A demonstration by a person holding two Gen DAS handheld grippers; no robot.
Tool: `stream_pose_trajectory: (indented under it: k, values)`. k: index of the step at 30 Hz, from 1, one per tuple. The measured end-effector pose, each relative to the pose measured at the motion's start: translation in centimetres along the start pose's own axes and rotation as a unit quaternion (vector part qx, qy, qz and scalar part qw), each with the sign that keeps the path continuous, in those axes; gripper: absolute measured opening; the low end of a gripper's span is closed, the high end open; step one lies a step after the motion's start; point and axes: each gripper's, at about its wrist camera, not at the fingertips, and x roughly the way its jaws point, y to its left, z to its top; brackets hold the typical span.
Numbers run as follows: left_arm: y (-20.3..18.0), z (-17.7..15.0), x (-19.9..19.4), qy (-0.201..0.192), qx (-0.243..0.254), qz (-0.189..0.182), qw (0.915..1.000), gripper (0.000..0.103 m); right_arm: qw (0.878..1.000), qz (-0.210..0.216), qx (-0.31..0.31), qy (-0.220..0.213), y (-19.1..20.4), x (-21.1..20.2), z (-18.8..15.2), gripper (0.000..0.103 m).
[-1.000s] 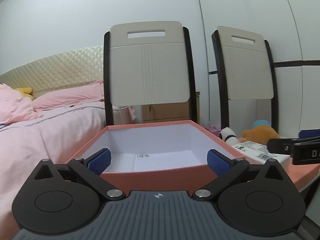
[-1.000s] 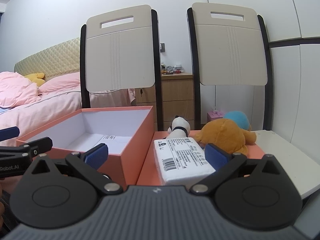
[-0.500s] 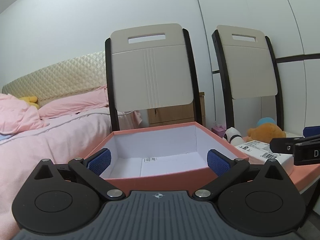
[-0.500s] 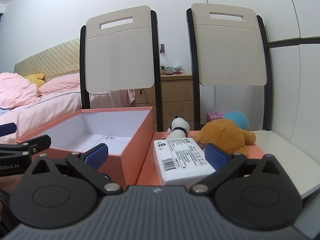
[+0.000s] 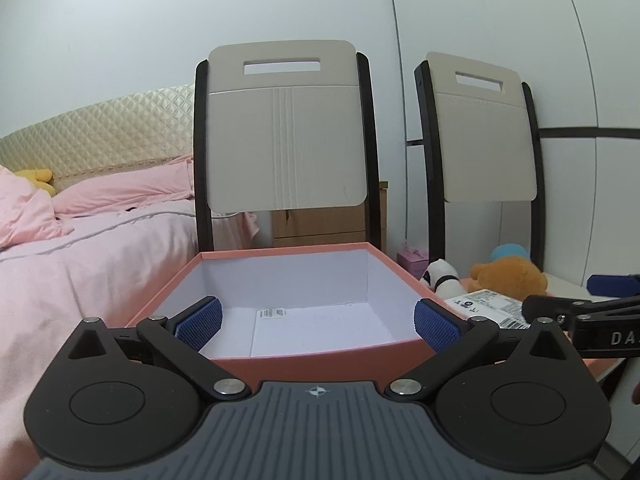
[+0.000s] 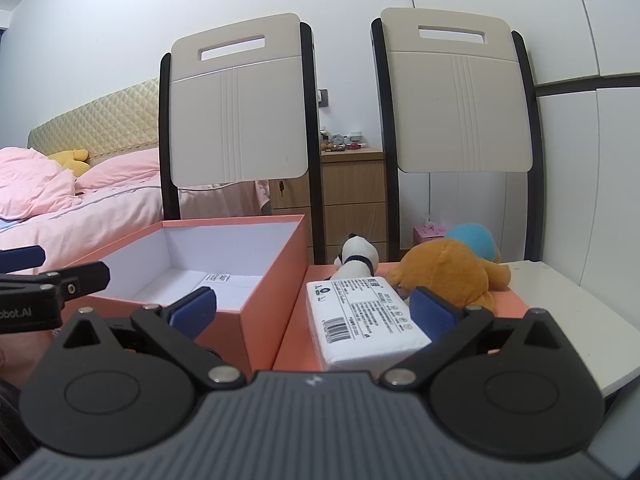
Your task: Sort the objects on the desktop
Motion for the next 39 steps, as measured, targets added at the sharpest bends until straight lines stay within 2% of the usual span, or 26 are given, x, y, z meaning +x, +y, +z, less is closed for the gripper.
stream_pose_trajectory:
  k: [3,13,18,22,24,29,36,39]
  values:
    - [0.0,-0.1,0.0,-0.007,0.004,0.009,0.9999,0.103,1.0,-0.001,0.0,0.0,0.0,0.0,0.0,0.103]
    - [-0.4,0.1,-1.3,-0.079,0.019,0.041,0.9958,0.103,1.0,-0.001,0.001,-0.001,0.0,-0.1,0.0,0.103]
    - [0.0,0.3,-0.9,-0.049,0.007,0.022,0.9985,0.103,1.0,0.0,-0.001,-0.001,0.1,-0.1,0.0,0.103]
    - [0.0,0.4,-0.8,-0.038,0.008,0.022,0.999,0.103,1.0,-0.002,-0.001,-0.001,0.1,-0.1,-0.1,0.103]
    - [0.2,0.4,-0.8,-0.03,0.002,0.008,0.9995,0.103,1.0,-0.002,-0.002,-0.001,0.1,0.0,-0.1,0.103]
    - [0.8,0.2,-1.0,-0.025,-0.016,-0.017,0.9994,0.103,1.0,-0.002,-0.003,-0.001,0.0,-0.1,-0.1,0.103]
    - [1.3,0.0,-0.9,-0.024,-0.043,-0.028,0.9984,0.103,1.0,-0.004,-0.005,-0.002,0.0,-0.3,-0.1,0.103]
    - [1.1,-0.1,-0.9,-0.026,-0.041,-0.017,0.9987,0.103,1.0,-0.005,-0.006,-0.003,-0.1,-0.3,-0.1,0.103]
